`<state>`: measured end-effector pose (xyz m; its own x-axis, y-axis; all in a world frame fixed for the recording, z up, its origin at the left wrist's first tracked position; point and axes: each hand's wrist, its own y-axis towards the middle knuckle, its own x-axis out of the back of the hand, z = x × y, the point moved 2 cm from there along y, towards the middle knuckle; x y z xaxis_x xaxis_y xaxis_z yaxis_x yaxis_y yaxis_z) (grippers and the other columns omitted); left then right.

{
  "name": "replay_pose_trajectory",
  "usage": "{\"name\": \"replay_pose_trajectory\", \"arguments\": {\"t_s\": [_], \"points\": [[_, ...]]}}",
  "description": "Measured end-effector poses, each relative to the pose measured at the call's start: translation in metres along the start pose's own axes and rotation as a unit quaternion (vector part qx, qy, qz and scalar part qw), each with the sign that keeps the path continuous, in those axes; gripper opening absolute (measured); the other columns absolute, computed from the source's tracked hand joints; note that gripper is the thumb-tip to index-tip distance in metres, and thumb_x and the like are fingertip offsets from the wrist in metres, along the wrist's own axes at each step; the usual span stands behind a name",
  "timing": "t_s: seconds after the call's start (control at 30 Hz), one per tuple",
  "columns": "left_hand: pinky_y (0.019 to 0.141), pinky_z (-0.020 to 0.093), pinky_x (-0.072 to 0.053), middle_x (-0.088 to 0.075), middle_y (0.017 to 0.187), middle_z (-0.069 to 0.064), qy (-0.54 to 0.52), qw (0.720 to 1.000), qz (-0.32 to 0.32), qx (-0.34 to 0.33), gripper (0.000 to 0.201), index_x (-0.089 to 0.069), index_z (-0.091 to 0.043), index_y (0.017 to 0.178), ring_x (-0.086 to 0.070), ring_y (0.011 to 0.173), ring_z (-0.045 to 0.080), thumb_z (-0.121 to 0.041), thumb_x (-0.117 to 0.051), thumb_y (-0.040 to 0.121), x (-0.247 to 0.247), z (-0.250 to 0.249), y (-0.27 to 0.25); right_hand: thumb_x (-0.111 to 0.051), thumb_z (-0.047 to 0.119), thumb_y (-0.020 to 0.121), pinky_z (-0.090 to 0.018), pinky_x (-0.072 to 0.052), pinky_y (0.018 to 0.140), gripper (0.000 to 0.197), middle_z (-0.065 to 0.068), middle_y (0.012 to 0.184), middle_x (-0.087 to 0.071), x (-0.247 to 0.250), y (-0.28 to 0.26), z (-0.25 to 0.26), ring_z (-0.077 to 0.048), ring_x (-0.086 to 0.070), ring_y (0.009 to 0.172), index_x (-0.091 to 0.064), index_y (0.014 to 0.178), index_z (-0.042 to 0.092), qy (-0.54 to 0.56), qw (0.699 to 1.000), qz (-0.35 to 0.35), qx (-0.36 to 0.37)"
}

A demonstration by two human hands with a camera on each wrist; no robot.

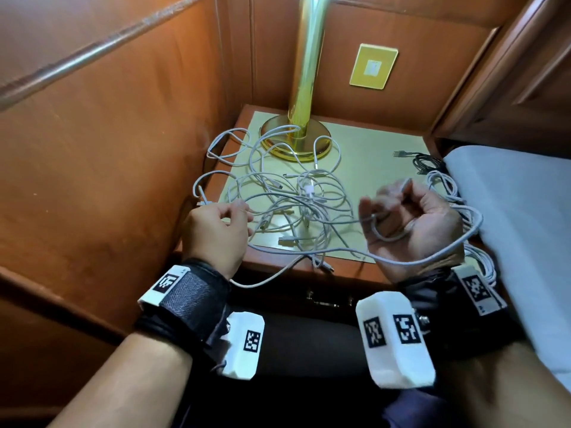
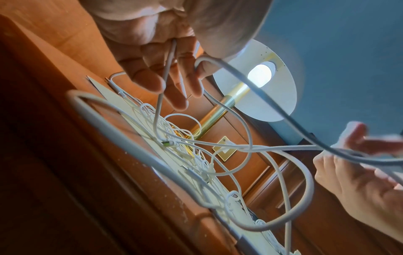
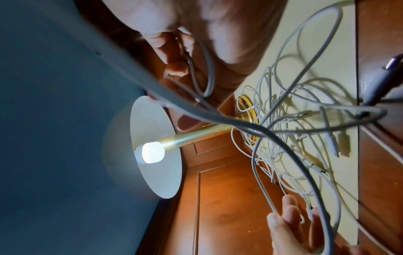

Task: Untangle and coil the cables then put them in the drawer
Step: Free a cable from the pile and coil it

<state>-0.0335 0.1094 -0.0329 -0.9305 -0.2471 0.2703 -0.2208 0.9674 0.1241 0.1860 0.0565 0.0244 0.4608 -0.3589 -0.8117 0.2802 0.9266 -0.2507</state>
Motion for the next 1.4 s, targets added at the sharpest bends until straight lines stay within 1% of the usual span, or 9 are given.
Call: {"name": "replay_pose_trajectory", "arguments": {"t_s": [0.17,0.27,0.43,0.67,0.9,1.07,1.2,1.3,1.4], "points": [[0.067,0.045,-0.06,-0.069,0.067,-0.011,-0.015,0.999,-0.025,-0.014,0.035,-0.062,-0.024,0.059,-0.07,0.058,0.023,-0.04,-0.048,0.087,0.002,-0.001,0.001,-0.057,0.035,0.096,-0.022,-0.031,0.039,0.023,0.005,0.06,-0.037,0.008,0.001,-0.007,-0.01,-0.032,0.043,-0.047,0.08,0.021,-0.267,0.963,-0.005,-0.046],[0.062,0.035,-0.06,-0.07,0.069,-0.007,-0.005,0.998,-0.045,-0.036,0.037,-0.061,-0.024,0.06,-0.07,0.057,0.015,-0.028,-0.052,0.095,0.004,0.0,0.004,-0.068,0.022,0.091,-0.025,-0.034,0.04,0.022,-0.004,0.064,-0.045,0.017,0.0,-0.017,-0.013,-0.035,0.043,-0.05,0.078,0.016,-0.514,0.857,0.023,-0.001],[0.057,0.023,-0.053,-0.071,0.073,-0.003,0.004,0.997,-0.061,-0.057,0.04,-0.061,-0.022,0.061,-0.067,0.054,0.009,-0.019,-0.053,0.099,0.003,0.002,0.007,-0.083,0.041,0.076,-0.026,-0.04,0.053,0.036,0.005,0.061,-0.06,0.02,-0.007,-0.022,-0.007,-0.051,0.051,-0.059,0.074,0.013,-0.778,0.621,0.084,0.04],[0.049,0.017,-0.05,-0.073,0.091,0.0,-0.003,0.997,-0.056,-0.059,0.037,-0.062,-0.015,0.065,-0.063,0.048,0.003,-0.018,-0.051,0.1,-0.001,0.0,0.003,-0.081,0.037,0.071,-0.026,-0.042,0.059,0.03,0.003,0.075,-0.064,0.013,-0.016,-0.03,-0.017,-0.06,0.073,-0.06,0.082,0.018,-0.883,0.447,0.14,0.028],[0.05,0.012,-0.046,-0.074,0.097,0.004,-0.018,0.994,-0.076,-0.07,0.037,-0.064,-0.011,0.069,-0.065,0.051,0.002,-0.02,-0.05,0.102,0.006,-0.007,0.005,-0.073,0.023,0.082,-0.018,-0.029,0.067,0.043,-0.001,0.105,-0.047,0.012,0.01,-0.029,-0.013,-0.045,0.083,-0.048,0.116,0.014,-0.802,0.543,0.026,0.245],[0.049,0.012,-0.045,-0.072,0.083,-0.003,0.01,0.994,-0.085,-0.062,0.038,-0.068,-0.007,0.072,-0.065,0.055,-0.001,-0.023,-0.05,0.102,0.01,-0.006,0.005,-0.069,0.012,0.081,-0.009,-0.037,0.063,0.037,-0.005,0.093,-0.049,0.005,0.012,-0.028,-0.008,-0.043,0.078,-0.049,0.111,0.004,-0.7,0.582,0.031,0.413],[0.052,0.018,-0.051,-0.07,0.075,-0.012,0.016,0.994,-0.096,-0.049,0.039,-0.063,-0.023,0.064,-0.068,0.056,0.005,-0.028,-0.05,0.101,0.016,-0.004,0.011,-0.065,0.011,0.084,-0.011,-0.046,0.068,0.021,-0.003,0.094,-0.059,0.007,0.016,-0.029,-0.011,-0.055,0.082,-0.061,0.105,0.007,-0.706,0.56,0.058,0.43],[0.053,0.018,-0.051,-0.067,0.072,-0.018,0.007,0.994,-0.096,-0.056,0.038,-0.062,-0.025,0.066,-0.068,0.056,0.007,-0.028,-0.049,0.101,0.016,-0.006,0.011,-0.057,0.015,0.09,-0.008,-0.049,0.071,0.02,0.0,0.098,-0.066,0.009,0.016,-0.028,-0.012,-0.064,0.085,-0.063,0.109,0.012,-0.659,0.624,0.054,0.416],[0.055,0.02,-0.051,-0.066,0.074,-0.017,-0.02,0.995,-0.083,-0.058,0.034,-0.066,-0.016,0.074,-0.068,0.061,0.011,-0.024,-0.047,0.102,0.014,-0.006,0.012,-0.052,0.016,0.096,-0.029,-0.059,0.075,0.019,-0.002,0.101,-0.069,0.009,0.014,-0.024,-0.011,-0.07,0.086,-0.059,0.114,0.016,-0.592,0.699,0.046,0.398]]}}
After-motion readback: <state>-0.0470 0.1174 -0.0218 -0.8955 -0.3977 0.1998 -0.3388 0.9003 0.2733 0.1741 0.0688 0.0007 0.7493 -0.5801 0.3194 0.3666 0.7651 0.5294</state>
